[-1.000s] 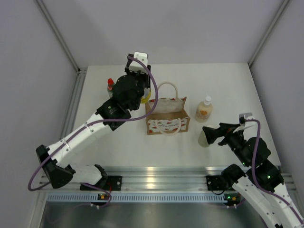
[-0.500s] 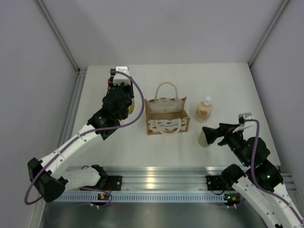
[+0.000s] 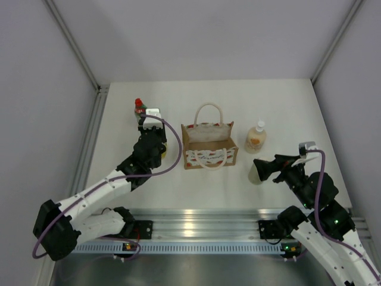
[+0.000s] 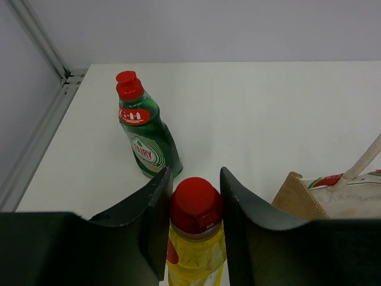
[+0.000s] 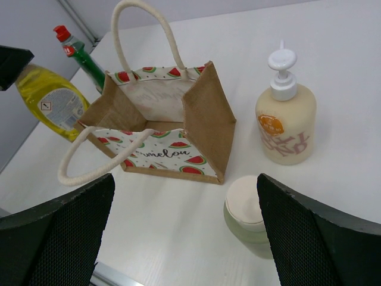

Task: Take the personal care products out of the canvas bag

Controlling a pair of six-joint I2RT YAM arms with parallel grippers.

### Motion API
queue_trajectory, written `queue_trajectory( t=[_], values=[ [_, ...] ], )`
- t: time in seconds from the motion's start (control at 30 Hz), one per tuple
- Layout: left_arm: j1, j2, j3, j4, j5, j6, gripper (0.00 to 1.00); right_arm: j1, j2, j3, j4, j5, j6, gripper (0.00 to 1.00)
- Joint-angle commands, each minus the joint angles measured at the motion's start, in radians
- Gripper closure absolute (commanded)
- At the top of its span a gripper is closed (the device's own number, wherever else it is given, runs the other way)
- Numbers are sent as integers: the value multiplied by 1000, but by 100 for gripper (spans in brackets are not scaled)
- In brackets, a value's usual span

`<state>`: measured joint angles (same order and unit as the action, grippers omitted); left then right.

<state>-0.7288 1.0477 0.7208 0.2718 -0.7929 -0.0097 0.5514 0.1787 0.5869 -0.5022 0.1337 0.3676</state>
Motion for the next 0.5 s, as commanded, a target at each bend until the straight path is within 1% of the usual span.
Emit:
queue_trajectory(
  t=[0.0,0.23,0.47],
  values=[
    [-1,-51,-39,291,-32,-39,100,-10,1,-1,25,-3,-2,1],
    [-1,-55,-145,380,-35,-88,100,-10,1,-2,27,-6,-2,1],
    [-1,-49,-208,394,-60,-150,100,-10,-1,-4,27,-11,-2,1]
  ],
)
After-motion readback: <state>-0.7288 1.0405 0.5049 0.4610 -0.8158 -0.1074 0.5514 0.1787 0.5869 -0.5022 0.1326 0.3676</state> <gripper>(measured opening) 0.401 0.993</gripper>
